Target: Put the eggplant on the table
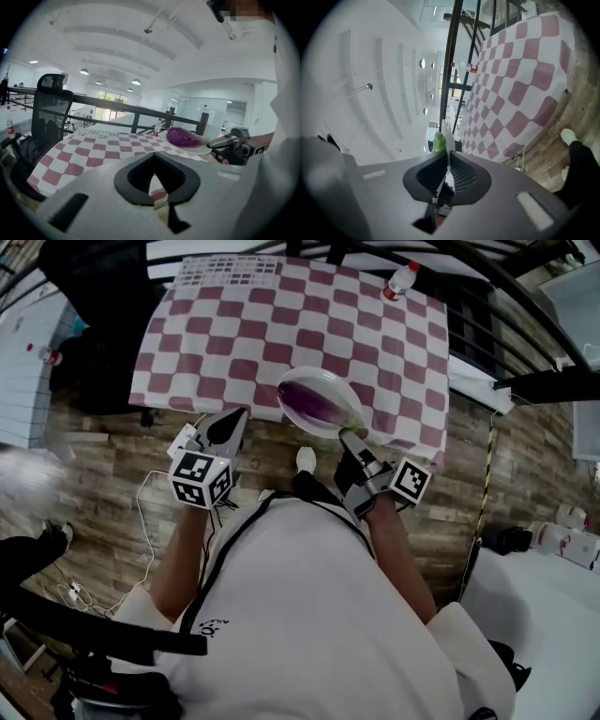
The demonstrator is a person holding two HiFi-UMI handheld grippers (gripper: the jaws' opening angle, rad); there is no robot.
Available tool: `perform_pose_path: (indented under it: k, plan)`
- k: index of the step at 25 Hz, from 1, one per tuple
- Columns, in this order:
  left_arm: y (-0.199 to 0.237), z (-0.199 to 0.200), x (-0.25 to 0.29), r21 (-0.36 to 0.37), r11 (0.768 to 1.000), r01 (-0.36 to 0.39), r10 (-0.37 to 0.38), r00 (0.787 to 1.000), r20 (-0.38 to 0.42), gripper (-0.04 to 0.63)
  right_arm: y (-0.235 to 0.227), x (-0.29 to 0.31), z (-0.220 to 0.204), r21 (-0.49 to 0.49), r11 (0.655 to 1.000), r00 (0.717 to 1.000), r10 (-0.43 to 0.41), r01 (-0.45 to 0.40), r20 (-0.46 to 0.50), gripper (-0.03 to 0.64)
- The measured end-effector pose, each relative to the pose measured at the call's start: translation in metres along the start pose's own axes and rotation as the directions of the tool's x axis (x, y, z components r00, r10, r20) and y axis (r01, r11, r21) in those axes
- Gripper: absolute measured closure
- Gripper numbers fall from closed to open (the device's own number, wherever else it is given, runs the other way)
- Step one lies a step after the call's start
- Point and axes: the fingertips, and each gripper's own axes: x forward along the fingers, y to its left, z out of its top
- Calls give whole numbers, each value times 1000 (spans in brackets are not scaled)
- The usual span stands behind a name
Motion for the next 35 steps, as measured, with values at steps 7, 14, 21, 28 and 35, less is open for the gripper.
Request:
perform_pose_path:
  k: [7, 14, 21, 28, 35]
  plan:
    - [1, 21, 40, -8, 998, -65, 65, 998, 2, 592, -10, 25, 53, -14, 1000, 997, -9, 8, -82, 592]
    - [-1, 30, 72, -30, 989, -144, 144, 990, 11, 592, -18, 44, 96, -23, 1000, 986, -2, -2, -166, 592]
    - [-7, 38, 92, -47, 976, -214, 215, 976, 23, 592, -24, 56, 121, -34, 999, 968, 0, -9, -252, 592]
    - [-2, 39, 94, -52, 966, -254, 254, 967, 1, 592, -33, 70, 132, -36, 999, 958, -11, 1, -285, 592]
    - [19, 35, 98, -56, 964, -262, 260, 965, -29, 592, -44, 94, 136, -50, 999, 957, -28, 15, -288, 592]
